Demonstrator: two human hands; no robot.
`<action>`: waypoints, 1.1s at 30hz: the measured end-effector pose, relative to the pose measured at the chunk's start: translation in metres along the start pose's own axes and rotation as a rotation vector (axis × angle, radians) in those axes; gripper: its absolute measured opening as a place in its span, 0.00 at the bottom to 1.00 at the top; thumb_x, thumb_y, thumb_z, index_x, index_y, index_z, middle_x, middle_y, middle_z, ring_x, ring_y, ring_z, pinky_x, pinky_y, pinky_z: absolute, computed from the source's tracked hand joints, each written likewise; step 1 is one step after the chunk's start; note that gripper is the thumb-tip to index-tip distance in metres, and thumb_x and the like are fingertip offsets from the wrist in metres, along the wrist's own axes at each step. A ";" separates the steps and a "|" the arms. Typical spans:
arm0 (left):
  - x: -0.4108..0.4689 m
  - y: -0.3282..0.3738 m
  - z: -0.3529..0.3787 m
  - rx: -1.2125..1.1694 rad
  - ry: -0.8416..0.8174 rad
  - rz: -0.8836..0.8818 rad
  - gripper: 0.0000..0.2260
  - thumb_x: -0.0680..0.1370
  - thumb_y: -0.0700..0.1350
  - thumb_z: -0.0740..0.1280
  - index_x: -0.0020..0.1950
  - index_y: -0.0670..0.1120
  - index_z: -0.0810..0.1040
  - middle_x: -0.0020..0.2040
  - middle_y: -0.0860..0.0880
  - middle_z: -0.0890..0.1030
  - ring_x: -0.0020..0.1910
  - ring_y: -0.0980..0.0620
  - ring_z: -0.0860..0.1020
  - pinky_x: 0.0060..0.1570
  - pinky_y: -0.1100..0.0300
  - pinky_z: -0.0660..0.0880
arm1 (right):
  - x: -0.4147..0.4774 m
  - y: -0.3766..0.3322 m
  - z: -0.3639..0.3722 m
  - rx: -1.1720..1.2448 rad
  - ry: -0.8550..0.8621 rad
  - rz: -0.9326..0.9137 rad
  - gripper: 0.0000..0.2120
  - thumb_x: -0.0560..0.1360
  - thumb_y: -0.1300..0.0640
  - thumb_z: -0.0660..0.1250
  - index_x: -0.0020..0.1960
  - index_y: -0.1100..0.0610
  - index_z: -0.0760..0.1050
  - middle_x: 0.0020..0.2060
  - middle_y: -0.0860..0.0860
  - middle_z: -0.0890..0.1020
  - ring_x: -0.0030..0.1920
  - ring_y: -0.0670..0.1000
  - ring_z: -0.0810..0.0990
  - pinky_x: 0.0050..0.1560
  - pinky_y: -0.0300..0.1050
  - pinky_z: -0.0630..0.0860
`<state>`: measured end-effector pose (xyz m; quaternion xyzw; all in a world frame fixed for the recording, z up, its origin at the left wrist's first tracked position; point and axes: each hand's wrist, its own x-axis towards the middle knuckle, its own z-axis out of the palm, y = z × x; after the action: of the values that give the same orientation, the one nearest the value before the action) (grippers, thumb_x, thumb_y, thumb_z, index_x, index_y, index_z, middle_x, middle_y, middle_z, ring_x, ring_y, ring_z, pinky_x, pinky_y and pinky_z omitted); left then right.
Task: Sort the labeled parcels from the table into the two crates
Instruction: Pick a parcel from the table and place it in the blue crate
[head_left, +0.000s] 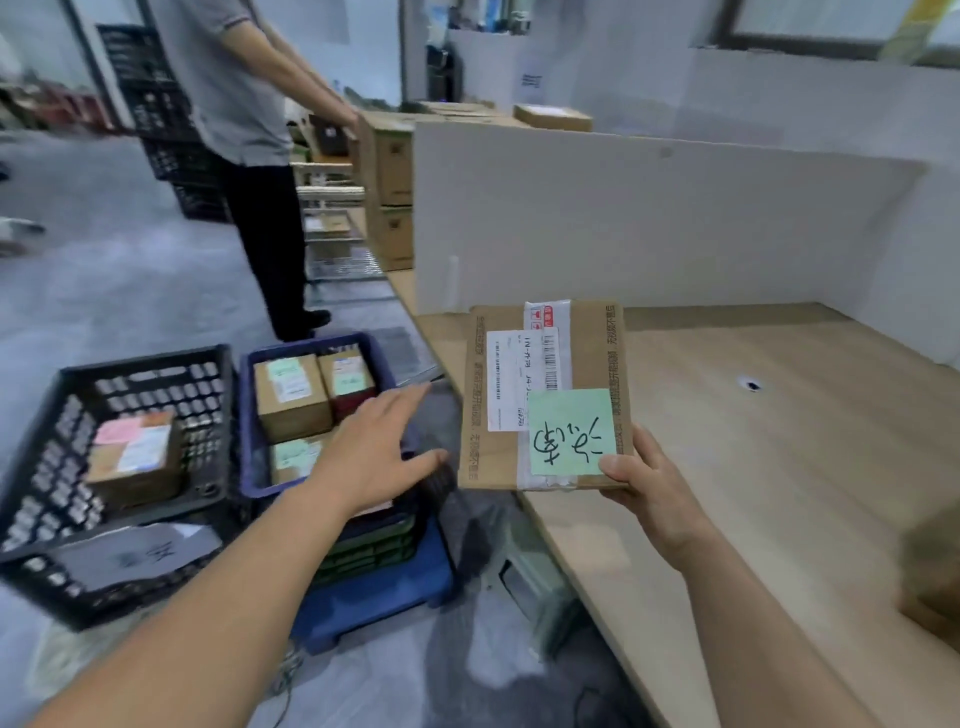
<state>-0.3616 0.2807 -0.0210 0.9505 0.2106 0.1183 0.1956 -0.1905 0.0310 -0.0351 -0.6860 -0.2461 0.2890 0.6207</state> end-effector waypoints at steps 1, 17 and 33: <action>-0.004 -0.015 -0.005 0.015 0.003 -0.024 0.37 0.75 0.62 0.66 0.78 0.52 0.54 0.76 0.51 0.61 0.74 0.50 0.60 0.70 0.56 0.60 | 0.009 0.002 0.016 0.000 -0.025 0.002 0.44 0.56 0.46 0.70 0.71 0.51 0.66 0.51 0.48 0.85 0.48 0.47 0.83 0.52 0.45 0.75; -0.040 -0.171 -0.035 0.081 -0.022 -0.365 0.37 0.75 0.63 0.64 0.78 0.53 0.51 0.77 0.52 0.58 0.74 0.51 0.59 0.71 0.52 0.62 | 0.129 0.029 0.172 0.045 -0.330 0.079 0.43 0.59 0.48 0.73 0.73 0.51 0.65 0.54 0.53 0.84 0.53 0.55 0.84 0.52 0.48 0.79; 0.101 -0.296 -0.011 0.162 -0.193 -0.484 0.37 0.76 0.61 0.64 0.78 0.53 0.49 0.77 0.51 0.57 0.74 0.50 0.59 0.71 0.53 0.60 | 0.332 0.099 0.242 0.079 -0.420 0.325 0.32 0.68 0.52 0.70 0.71 0.47 0.66 0.57 0.50 0.83 0.56 0.53 0.83 0.57 0.54 0.78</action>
<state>-0.3803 0.5768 -0.1218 0.8919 0.4209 -0.0401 0.1606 -0.1260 0.4236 -0.1789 -0.6170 -0.2446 0.5302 0.5276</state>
